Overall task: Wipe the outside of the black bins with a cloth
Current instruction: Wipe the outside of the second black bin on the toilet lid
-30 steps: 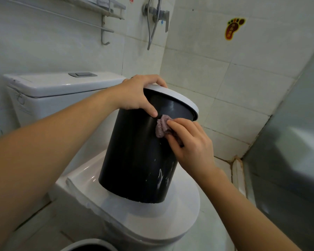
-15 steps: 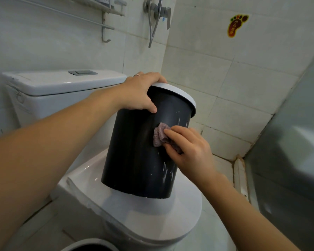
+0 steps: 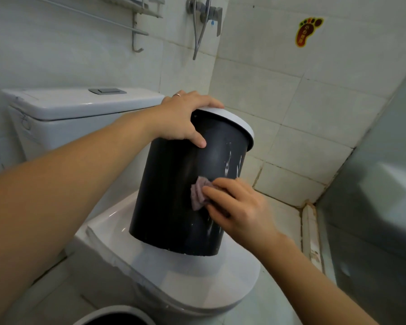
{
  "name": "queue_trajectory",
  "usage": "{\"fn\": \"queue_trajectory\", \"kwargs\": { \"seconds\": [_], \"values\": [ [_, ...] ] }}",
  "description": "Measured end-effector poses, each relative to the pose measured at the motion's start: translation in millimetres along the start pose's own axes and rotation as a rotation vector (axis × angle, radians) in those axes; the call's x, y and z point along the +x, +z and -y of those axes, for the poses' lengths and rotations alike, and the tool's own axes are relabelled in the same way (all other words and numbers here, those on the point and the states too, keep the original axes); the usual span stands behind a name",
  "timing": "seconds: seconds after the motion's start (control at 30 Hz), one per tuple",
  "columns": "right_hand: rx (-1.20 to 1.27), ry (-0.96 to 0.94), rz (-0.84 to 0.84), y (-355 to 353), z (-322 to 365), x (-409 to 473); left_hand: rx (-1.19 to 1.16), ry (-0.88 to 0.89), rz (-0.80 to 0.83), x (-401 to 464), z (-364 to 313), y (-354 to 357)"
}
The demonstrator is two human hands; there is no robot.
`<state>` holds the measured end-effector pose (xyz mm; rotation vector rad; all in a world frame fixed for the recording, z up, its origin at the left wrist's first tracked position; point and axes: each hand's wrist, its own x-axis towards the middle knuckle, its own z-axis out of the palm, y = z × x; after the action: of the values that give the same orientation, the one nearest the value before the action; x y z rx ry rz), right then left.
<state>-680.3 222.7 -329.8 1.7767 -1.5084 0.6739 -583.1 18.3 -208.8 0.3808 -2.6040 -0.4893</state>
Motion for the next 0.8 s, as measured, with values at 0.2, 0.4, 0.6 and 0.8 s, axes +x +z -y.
{"fn": "queue_trajectory", "kwargs": {
  "seconds": [0.2,0.4,0.6,0.8],
  "values": [
    [-0.074,0.142,-0.062,-2,-5,19,0.007,-0.016,-0.004,-1,-5,1],
    [0.015,0.047,0.003,4,13,-7,0.015,-0.030,-0.005,-2,-3,0],
    [0.010,0.009,0.072,1,16,-15,-0.019,-0.045,0.003,-2,0,-1],
    [-0.025,0.138,-0.020,1,14,-1,-0.004,-0.058,-0.016,-2,1,0]
  ]
}}
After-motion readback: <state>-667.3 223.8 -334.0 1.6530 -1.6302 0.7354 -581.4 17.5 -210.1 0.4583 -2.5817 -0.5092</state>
